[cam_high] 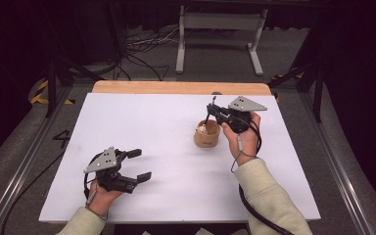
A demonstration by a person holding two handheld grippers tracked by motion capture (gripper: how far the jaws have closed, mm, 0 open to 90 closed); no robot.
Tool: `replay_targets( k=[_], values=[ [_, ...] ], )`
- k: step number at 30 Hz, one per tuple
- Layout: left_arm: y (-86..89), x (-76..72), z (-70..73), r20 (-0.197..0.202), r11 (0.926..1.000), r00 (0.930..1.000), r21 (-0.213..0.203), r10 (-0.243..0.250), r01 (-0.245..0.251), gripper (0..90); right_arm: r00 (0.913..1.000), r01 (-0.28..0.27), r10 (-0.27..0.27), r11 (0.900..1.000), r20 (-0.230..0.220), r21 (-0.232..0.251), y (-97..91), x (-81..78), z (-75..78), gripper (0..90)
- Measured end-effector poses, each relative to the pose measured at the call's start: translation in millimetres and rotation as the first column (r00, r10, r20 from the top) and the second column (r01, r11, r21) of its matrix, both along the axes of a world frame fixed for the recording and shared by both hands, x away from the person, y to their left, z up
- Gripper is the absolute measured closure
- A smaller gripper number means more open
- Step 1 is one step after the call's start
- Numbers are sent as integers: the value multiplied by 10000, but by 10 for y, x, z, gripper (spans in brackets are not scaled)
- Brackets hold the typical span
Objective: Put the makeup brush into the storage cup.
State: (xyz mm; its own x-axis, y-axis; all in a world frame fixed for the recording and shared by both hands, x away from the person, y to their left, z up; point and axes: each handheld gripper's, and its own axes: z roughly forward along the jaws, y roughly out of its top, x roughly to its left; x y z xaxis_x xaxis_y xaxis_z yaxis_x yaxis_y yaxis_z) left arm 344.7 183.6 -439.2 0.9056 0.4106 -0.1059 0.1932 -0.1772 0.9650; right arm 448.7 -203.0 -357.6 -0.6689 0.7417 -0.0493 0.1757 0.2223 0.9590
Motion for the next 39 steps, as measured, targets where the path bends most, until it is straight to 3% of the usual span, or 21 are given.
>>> replay_targets(
  k=[19,20,22,24,27,31,39],
  values=[
    [-5,-2,8,32,10000,10000,-2,-34,34,124,9991,79,-83,9999,-423,-76,-24,32,-206,834],
    [-5,-3,9,37,10000,10000,-6,-33,33,124,9992,70,-73,9999,-396,-90,-30,27,-207,785],
    [-1,-2,13,74,10000,10000,-2,-29,29,124,9991,333,-321,9983,-271,475,-50,16,-195,537],
    [-3,0,11,60,10000,10000,-8,-32,32,124,9993,316,-305,9983,-224,494,-62,9,-177,504],
    [-10,-4,10,13,10000,10000,-34,-45,45,124,9993,360,-361,9980,20,524,-85,-23,-106,332],
    [-11,2,15,78,10000,9999,7,-73,73,124,9987,343,-365,9974,349,639,-134,-99,11,240],
    [-14,-2,26,56,9999,9999,-65,-86,86,123,9977,26,-77,9972,676,746,-310,-292,166,184]
  ],
)
